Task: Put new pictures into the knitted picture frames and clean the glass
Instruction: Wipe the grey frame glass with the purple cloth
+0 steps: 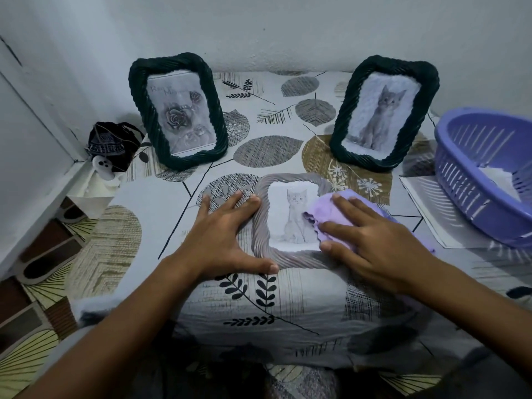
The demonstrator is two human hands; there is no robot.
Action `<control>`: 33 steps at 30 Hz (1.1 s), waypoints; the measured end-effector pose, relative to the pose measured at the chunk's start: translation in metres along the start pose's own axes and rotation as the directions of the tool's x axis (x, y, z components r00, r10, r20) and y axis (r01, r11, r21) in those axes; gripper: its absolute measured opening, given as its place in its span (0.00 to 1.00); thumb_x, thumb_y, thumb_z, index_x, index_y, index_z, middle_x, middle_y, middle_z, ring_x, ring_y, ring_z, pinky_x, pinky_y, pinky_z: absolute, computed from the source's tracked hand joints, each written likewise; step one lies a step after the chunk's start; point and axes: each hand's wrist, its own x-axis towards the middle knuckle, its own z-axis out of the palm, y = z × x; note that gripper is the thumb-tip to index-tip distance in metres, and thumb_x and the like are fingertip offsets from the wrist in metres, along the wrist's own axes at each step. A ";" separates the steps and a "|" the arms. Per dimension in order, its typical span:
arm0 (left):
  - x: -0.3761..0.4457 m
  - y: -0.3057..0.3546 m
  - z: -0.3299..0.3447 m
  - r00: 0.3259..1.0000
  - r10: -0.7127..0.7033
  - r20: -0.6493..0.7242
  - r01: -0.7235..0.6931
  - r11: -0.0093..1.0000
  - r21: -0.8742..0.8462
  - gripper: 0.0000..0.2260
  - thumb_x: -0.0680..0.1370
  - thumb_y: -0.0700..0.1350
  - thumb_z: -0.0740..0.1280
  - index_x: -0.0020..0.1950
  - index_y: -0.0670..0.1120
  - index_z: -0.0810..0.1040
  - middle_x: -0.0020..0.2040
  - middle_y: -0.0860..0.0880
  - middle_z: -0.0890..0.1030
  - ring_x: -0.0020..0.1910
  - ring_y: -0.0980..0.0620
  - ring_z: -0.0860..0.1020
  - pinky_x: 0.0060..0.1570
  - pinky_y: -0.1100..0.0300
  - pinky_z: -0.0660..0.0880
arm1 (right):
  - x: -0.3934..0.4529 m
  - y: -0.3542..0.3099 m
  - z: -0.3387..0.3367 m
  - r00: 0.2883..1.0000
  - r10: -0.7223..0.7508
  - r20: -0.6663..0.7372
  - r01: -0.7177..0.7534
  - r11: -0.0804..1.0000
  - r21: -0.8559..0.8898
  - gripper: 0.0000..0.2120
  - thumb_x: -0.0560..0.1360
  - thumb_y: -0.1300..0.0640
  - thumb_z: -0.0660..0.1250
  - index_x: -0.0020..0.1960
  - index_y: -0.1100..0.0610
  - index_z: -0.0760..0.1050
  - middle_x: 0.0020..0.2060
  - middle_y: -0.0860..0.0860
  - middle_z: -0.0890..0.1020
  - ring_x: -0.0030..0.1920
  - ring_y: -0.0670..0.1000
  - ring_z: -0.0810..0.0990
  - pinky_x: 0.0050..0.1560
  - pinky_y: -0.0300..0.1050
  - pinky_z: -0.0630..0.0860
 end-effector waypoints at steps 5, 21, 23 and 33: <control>0.000 -0.001 0.001 1.000 0.010 0.003 -0.010 1.000 0.004 0.57 0.54 0.79 0.60 0.78 0.55 0.51 0.69 0.63 0.44 0.65 0.73 0.33 0.71 0.51 0.29 | 0.044 0.009 0.001 0.985 0.112 0.131 -0.117 0.993 0.024 0.37 0.71 0.26 0.34 0.70 0.38 0.64 0.77 0.52 0.54 0.77 0.54 0.53 0.69 0.57 0.62; 0.000 0.000 0.002 1.000 -0.008 -0.022 0.008 1.000 -0.005 0.58 0.53 0.79 0.60 0.78 0.55 0.52 0.68 0.63 0.46 0.65 0.71 0.35 0.73 0.50 0.31 | -0.001 0.021 0.011 0.981 -0.130 0.147 0.049 0.889 0.455 0.35 0.71 0.25 0.43 0.65 0.41 0.74 0.76 0.39 0.53 0.75 0.37 0.44 0.73 0.45 0.51; 0.000 0.000 0.002 1.000 0.001 -0.022 -0.001 1.000 -0.005 0.57 0.53 0.79 0.60 0.78 0.55 0.53 0.68 0.63 0.46 0.64 0.72 0.35 0.73 0.50 0.31 | -0.005 0.024 0.013 0.983 -0.151 0.104 0.081 0.864 0.497 0.31 0.73 0.26 0.45 0.64 0.39 0.73 0.75 0.39 0.57 0.75 0.37 0.46 0.73 0.43 0.52; 0.001 -0.003 0.004 0.999 0.027 -0.022 -0.027 1.000 -0.008 0.58 0.54 0.79 0.60 0.78 0.53 0.54 0.71 0.61 0.49 0.70 0.67 0.42 0.73 0.48 0.32 | 0.037 0.011 0.020 0.985 -0.083 0.151 0.040 0.963 0.266 0.36 0.69 0.24 0.36 0.72 0.34 0.58 0.77 0.43 0.48 0.76 0.49 0.35 0.74 0.50 0.43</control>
